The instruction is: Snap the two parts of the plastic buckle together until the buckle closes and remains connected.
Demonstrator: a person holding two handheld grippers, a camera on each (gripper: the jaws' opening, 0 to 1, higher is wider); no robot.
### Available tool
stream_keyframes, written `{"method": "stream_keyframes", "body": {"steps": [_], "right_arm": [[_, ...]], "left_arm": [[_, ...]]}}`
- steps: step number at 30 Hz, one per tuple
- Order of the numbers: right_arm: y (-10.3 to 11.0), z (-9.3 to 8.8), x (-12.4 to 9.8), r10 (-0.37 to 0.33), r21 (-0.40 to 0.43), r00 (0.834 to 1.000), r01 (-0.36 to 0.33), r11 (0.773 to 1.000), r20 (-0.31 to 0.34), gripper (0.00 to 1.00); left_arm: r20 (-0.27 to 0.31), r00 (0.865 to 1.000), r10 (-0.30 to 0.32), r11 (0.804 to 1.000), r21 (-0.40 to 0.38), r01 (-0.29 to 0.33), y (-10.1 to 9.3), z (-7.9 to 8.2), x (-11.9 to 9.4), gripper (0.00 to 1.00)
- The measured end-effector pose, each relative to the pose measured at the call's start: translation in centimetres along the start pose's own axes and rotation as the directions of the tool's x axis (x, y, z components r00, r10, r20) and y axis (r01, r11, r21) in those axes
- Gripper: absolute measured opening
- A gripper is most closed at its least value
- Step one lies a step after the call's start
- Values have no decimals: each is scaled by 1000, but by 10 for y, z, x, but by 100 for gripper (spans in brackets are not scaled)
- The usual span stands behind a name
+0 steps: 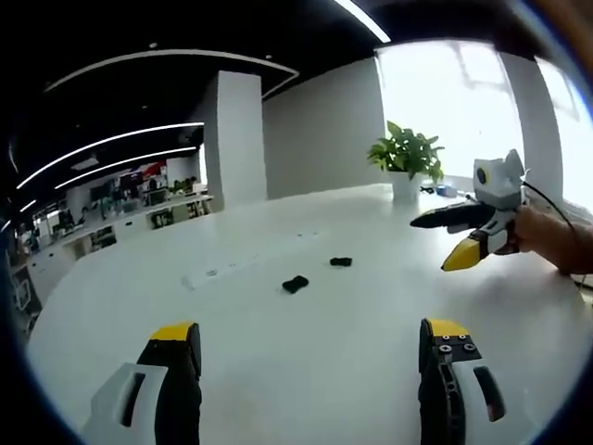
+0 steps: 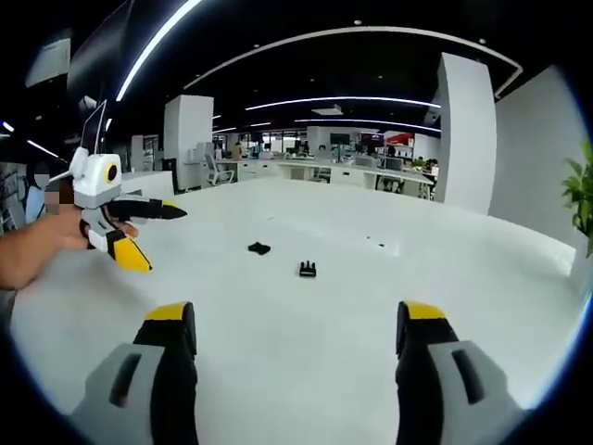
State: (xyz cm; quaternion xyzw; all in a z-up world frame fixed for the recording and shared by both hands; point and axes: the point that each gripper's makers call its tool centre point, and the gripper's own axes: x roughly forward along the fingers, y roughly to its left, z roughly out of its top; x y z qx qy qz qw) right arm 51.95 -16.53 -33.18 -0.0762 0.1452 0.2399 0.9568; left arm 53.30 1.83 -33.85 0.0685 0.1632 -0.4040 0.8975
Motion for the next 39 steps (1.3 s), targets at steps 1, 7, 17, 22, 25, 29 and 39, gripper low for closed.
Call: {"method": "stream_keyframes", "body": {"steps": [1, 7, 17, 22, 25, 29, 39], "right_arm": [[0, 1, 1, 0, -2, 1000, 0, 1000, 0, 90], [1, 2, 5, 7, -1, 1000, -7, 1000, 0, 89], [1, 3, 11, 9, -19, 1000, -10, 1000, -8, 87], [-2, 4, 14, 12, -10, 1000, -12, 1000, -3, 87], [-5, 4, 15, 11, -5, 1000, -11, 1000, -2, 87], [-7, 2, 16, 9, -7, 1000, -9, 1000, -10, 86], [-13, 4, 19, 3, -8, 1000, -3, 1000, -8, 84]], "left_arm": [[4, 1000, -19, 1000, -12, 19, -3, 1, 0, 99], [-4, 1000, -25, 999, -30, 25, -1, 0, 2, 99], [-15, 999, -38, 999, -27, 38, 6, 0, 12, 98], [-13, 999, -38, 999, -37, 38, 9, 1, 16, 96], [-14, 999, -42, 998, -36, 42, 8, 1, 18, 96], [-17, 999, -40, 999, -32, 39, 10, 1, 22, 95], [-23, 999, -43, 999, -33, 42, 12, 0, 30, 93]]}}
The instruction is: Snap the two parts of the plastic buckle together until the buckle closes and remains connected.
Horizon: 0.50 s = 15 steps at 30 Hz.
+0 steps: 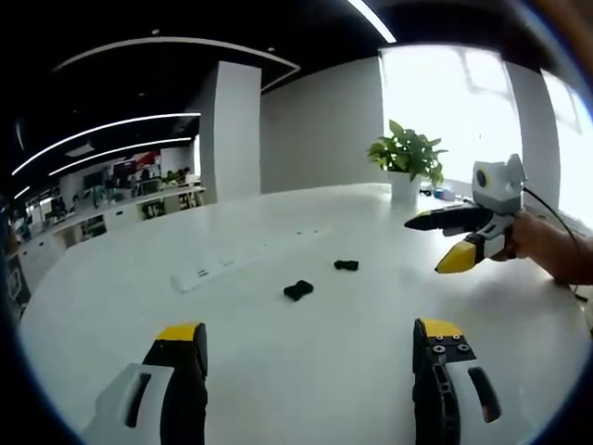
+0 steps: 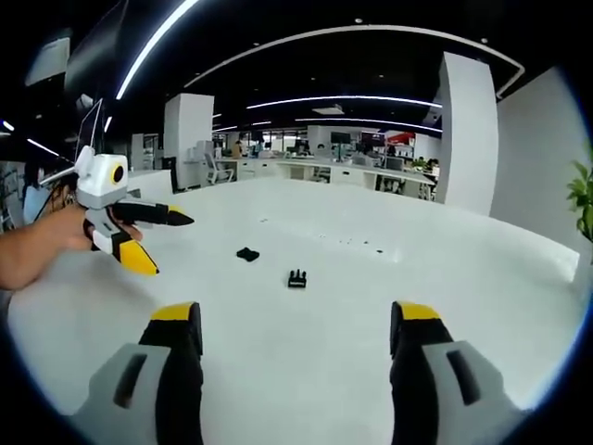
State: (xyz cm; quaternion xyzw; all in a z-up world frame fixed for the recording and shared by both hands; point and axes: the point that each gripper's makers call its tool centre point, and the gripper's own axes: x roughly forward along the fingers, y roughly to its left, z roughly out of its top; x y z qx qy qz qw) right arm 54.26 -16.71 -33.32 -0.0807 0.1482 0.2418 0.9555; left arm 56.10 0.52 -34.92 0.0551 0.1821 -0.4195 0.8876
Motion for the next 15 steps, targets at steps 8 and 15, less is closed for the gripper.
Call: {"method": "stream_keyframes", "body": {"steps": [8, 15], "right_arm": [[-4, 4, 5, -3, 9, 1000, 3, 1000, 10, 84], [-6, 5, 8, 0, 3, 1000, 0, 1000, 5, 84]], "left_arm": [[0, 1000, -2, 1000, -1, 2, 5, 2, 6, 93], [0, 1000, -13, 1000, 1, 13, 6, 4, 11, 93]]}}
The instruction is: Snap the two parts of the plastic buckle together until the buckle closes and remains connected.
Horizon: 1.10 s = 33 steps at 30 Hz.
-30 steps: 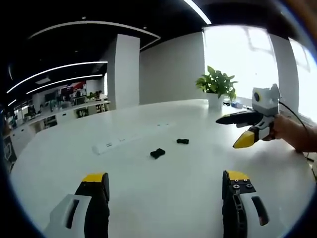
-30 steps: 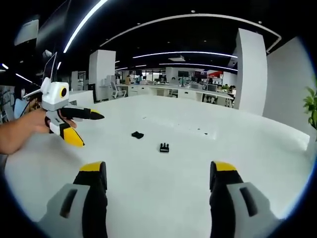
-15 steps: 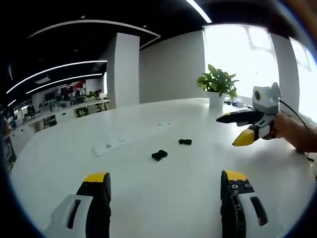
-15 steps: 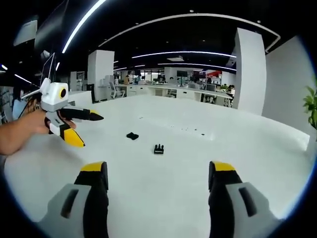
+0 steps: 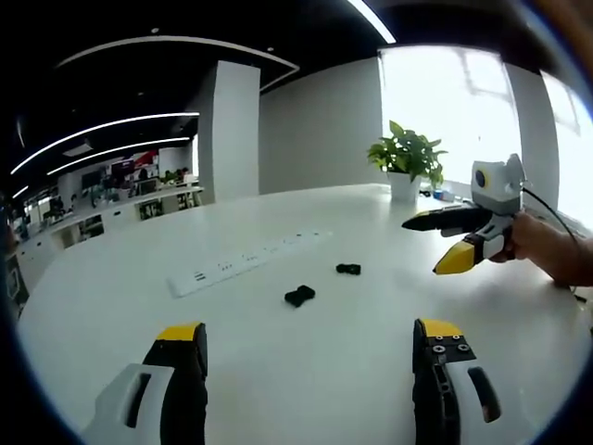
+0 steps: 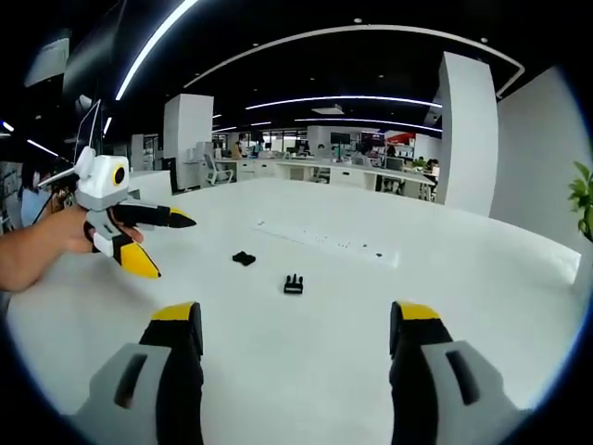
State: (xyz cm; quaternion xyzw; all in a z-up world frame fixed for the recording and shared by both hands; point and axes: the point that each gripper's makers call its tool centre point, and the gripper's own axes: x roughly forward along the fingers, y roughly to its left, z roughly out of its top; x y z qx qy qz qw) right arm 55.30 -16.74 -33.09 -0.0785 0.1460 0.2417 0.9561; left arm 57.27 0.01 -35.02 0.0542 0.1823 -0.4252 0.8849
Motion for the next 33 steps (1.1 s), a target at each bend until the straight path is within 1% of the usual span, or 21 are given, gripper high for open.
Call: {"method": "stream_keyframes", "body": {"steps": [8, 12, 15, 22, 27, 33], "right_arm": [[-5, -1, 4, -1, 2, 1000, 1, 1000, -3, 83], [-7, 0, 8, -2, -2, 1000, 2, 1000, -2, 83], [-8, 1, 12, -2, -2, 1000, 2, 1000, -3, 83], [-12, -3, 14, -6, 0, 1000, 6, 1000, -9, 82], [-12, 0, 16, -5, -1, 1000, 5, 1000, -5, 82], [-12, 4, 20, -2, -7, 1000, 2, 1000, 0, 82]], "left_arm": [[8, 1000, 4, 1000, -5, -4, 1, 3, 3, 93], [6, 1000, -1, 1000, -3, 1, 3, 3, 9, 92], [10, 1000, -8, 1000, -6, 8, 4, 7, 13, 92], [17, 1000, -6, 1000, -3, 6, 7, 11, 16, 92], [23, 1000, -7, 1000, -5, 7, 9, 15, 18, 91], [23, 1000, -17, 1000, -2, 17, 9, 17, 19, 88]]}}
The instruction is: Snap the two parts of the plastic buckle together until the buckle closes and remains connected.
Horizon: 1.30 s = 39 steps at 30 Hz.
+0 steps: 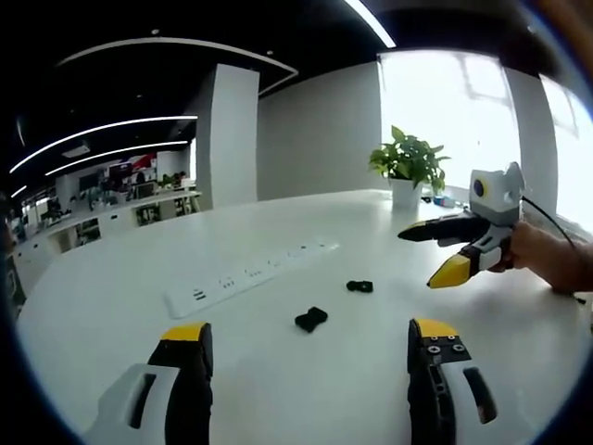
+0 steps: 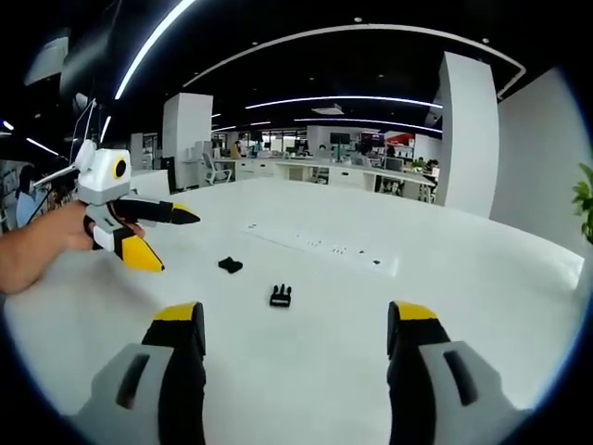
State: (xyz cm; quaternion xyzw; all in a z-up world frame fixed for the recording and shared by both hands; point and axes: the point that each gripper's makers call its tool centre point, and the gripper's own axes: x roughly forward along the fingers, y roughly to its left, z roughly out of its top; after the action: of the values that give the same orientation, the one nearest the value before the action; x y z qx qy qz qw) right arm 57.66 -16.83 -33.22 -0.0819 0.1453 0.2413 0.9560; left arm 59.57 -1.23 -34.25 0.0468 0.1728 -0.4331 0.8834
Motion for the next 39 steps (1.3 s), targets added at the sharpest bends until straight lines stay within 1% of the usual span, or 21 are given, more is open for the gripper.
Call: {"method": "stream_keyframes", "body": {"steps": [8, 17, 25, 39], "right_arm": [[-1, 8, 9, 12, -1, 1000, -12, 1000, 14, 82], [-3, 6, 16, 13, -4, 1000, -13, 1000, 6, 82], [-8, 11, 23, 10, -6, 1000, -10, 1000, 12, 81], [-9, 19, 35, 17, -11, 1000, -17, 1000, 20, 81]], "left_arm": [[-6, 1000, 3, 1000, -3, -3, 4, -1, 4, 88], [-7, 1000, 2, 1000, -2, -2, 9, 1, 9, 88], [-2, 1000, -4, 1000, 1, 4, 12, 6, 14, 88], [-7, 1000, -5, 1000, 5, 5, 21, 7, 21, 88]]}}
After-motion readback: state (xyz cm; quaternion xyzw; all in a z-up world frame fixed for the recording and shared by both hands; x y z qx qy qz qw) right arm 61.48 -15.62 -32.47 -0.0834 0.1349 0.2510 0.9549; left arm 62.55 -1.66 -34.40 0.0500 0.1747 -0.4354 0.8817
